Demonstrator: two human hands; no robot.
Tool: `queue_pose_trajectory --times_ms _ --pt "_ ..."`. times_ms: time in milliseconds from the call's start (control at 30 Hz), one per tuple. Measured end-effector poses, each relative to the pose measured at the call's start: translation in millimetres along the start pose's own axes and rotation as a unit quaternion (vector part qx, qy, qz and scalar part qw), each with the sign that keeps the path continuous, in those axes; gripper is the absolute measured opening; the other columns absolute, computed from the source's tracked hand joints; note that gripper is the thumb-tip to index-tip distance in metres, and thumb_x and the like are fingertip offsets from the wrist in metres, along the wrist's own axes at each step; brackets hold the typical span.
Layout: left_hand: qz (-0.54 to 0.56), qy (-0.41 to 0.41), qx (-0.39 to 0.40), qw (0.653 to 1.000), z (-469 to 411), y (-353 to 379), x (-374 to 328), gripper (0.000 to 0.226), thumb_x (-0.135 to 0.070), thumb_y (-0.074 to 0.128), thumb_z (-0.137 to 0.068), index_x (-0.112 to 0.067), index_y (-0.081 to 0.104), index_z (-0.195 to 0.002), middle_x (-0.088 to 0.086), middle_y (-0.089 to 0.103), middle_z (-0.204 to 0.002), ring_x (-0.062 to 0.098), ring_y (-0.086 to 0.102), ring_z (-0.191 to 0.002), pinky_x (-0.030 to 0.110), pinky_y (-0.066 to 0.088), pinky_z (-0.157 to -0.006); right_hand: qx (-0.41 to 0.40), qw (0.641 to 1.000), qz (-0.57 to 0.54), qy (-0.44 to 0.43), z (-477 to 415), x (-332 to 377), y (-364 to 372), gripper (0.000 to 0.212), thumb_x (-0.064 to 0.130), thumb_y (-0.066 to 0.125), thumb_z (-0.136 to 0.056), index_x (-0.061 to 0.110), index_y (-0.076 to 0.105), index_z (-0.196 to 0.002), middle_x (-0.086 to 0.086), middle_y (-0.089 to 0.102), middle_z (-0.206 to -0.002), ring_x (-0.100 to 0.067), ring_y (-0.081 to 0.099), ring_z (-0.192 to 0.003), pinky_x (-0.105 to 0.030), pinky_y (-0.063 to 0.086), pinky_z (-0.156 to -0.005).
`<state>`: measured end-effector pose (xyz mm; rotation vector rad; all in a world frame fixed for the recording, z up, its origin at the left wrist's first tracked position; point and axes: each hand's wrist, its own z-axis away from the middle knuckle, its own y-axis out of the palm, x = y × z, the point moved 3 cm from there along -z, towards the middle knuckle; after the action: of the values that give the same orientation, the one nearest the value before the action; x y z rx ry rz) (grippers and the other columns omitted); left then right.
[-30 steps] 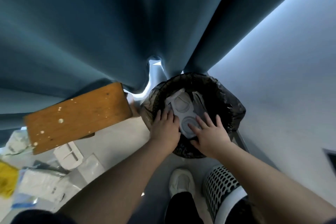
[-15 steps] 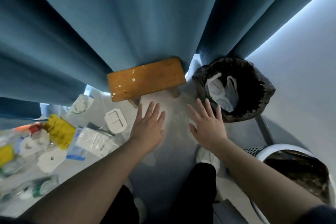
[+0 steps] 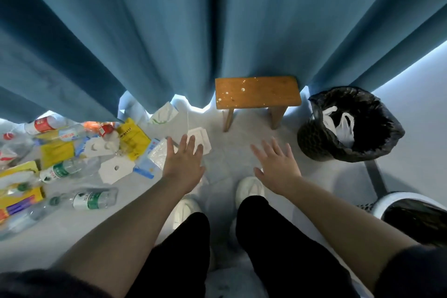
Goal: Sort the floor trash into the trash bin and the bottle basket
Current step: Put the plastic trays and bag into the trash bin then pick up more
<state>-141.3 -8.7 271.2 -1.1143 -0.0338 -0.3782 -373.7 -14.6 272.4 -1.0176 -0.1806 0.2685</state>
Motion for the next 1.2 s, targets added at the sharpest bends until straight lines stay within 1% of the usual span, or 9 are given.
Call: queue_pose_trajectory --times_ms 100,200,467,667,833,967,1067,1133,1200 --pt "0.010 -0.023 -0.001 1.000 -7.0 24.5 24.2 0.062 -0.052 0.026 -0.097 -0.019 0.017 -0.150 0.009 0.010 -0.159 0.029 0.003 -0.147 0.059 0.000 -0.113 0.029 0.999 0.007 -0.036 -27.9 19.6 5.8 0.065 0.047 0.032 -0.099 0.030 0.000 -0.152 -0.005 -0.003 -0.161 -0.029 -0.006 -0.148 -0.054 0.004 -0.117" --pt "0.011 -0.032 0.033 0.999 -26.0 63.0 40.2 0.062 -0.051 0.029 -0.096 -0.019 0.019 -0.149 0.010 0.012 -0.158 0.028 0.008 -0.146 0.057 0.003 -0.113 0.066 0.997 0.014 -0.049 -71.2 37.2 29.5 0.069 0.048 0.037 -0.098 0.029 -0.001 -0.152 -0.004 -0.005 -0.161 -0.031 -0.005 -0.148 -0.055 0.007 -0.116" --pt "0.010 -0.023 0.106 0.994 -91.3 161.0 65.8 0.067 -0.044 0.044 -0.094 -0.019 0.016 -0.149 0.011 0.012 -0.158 0.031 0.010 -0.145 0.057 0.009 -0.113 0.170 0.984 -0.041 -0.031 -155.7 74.9 115.6 0.083 0.048 0.053 -0.091 0.032 -0.002 -0.151 -0.001 -0.008 -0.161 -0.033 -0.004 -0.147 -0.058 0.017 -0.113" --pt "0.035 -0.043 0.094 0.994 -144.3 216.1 82.3 0.076 -0.039 0.055 -0.091 -0.019 0.011 -0.150 0.012 0.003 -0.159 0.031 0.005 -0.146 0.053 0.013 -0.114 0.195 0.979 -0.049 -0.016 -206.2 92.7 167.8 0.101 0.058 0.062 -0.082 0.033 -0.008 -0.150 -0.003 -0.012 -0.160 -0.036 -0.005 -0.147 -0.061 0.021 -0.111" --pt "0.016 -0.019 0.085 0.996 -166.7 246.1 84.1 0.086 -0.040 0.060 -0.089 -0.019 0.005 -0.151 0.012 0.000 -0.159 0.033 -0.001 -0.146 0.052 0.013 -0.115 0.177 0.984 -0.031 0.004 -236.9 97.2 195.6 0.111 0.053 0.069 -0.079 0.032 -0.015 -0.149 -0.004 -0.017 -0.159 -0.038 -0.009 -0.146 -0.061 0.023 -0.111" --pt "0.008 -0.001 0.068 0.998 -176.3 259.8 85.4 0.085 -0.036 0.062 -0.088 -0.020 0.007 -0.151 0.011 0.008 -0.158 0.033 -0.003 -0.146 0.054 0.011 -0.116 0.110 0.992 -0.035 0.043 -251.7 100.2 207.3 0.107 0.047 0.070 -0.081 0.029 -0.011 -0.148 -0.005 -0.012 -0.159 -0.040 -0.006 -0.146 -0.063 0.023 -0.109" --pt "0.000 0.004 0.052 0.999 -181.1 265.3 86.7 0.087 -0.037 0.066 -0.085 -0.022 0.011 -0.150 0.011 0.014 -0.157 0.033 -0.001 -0.146 0.056 0.009 -0.115 0.079 0.991 -0.064 0.081 -259.3 100.6 214.4 0.101 0.039 0.074 -0.080 0.032 -0.001 -0.147 -0.006 0.000 -0.157 -0.040 0.014 -0.143 -0.057 0.036 -0.104" --pt "-0.004 0.004 0.045 0.999 -184.4 267.8 86.3 0.089 -0.038 0.069 -0.083 -0.022 0.011 -0.149 0.011 0.016 -0.156 0.033 0.001 -0.146 0.057 0.006 -0.114 0.047 0.991 -0.075 0.096 -263.3 100.7 217.3 0.095 0.038 0.075 -0.080 0.032 0.005 -0.145 -0.009 0.013 -0.152 -0.034 0.034 -0.131 -0.047 0.045 -0.098" --pt "-0.015 0.004 0.047 0.999 -186.1 268.9 84.7 0.094 -0.040 0.072 -0.079 -0.022 0.013 -0.149 0.012 0.022 -0.153 0.033 0.007 -0.146 0.058 0.006 -0.114 0.019 0.992 -0.074 0.100 -265.3 101.4 219.0 0.089 0.038 0.074 -0.081 0.031 0.011 -0.144 -0.009 0.026 -0.144 -0.028 0.044 -0.118 -0.040 0.048 -0.092"
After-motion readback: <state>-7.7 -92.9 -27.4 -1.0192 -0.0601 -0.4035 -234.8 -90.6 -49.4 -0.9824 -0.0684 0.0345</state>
